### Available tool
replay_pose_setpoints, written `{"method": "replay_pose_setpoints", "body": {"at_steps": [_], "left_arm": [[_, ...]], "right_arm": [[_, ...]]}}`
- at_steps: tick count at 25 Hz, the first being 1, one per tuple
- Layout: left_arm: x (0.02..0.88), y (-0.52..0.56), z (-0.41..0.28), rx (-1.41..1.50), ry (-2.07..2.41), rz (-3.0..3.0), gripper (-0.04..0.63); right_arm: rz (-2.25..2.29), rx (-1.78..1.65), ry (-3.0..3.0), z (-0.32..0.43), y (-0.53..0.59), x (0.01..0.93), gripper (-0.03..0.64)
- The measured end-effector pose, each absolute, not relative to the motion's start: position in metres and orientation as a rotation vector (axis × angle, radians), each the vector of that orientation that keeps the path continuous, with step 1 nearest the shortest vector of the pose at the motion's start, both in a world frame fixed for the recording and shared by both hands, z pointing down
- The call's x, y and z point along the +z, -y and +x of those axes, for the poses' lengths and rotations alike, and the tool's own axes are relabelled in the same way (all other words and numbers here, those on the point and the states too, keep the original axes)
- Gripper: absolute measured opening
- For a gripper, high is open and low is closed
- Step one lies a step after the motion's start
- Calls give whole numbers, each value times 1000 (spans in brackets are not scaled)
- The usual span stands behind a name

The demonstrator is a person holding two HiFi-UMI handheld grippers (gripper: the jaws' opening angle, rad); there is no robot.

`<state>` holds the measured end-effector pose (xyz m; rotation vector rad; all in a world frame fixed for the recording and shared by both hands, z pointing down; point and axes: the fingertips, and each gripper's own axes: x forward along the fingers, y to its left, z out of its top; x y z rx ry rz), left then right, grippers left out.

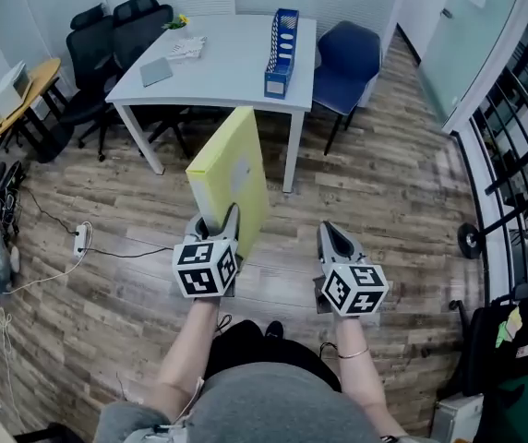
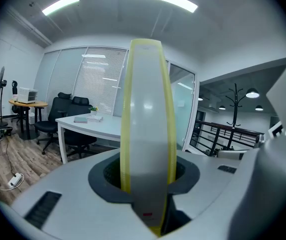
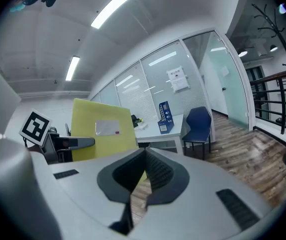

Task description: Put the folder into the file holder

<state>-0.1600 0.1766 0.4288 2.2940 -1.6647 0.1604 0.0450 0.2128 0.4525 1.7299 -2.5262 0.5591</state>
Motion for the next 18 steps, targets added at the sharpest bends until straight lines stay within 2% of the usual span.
{"method": "replay_pose_setpoints", "body": {"at_steps": [18], "left_arm": [[405, -75, -150, 87, 1710, 2309, 149]], "right_arm": [[1719, 579, 2539, 59, -122, 454, 3]]}}
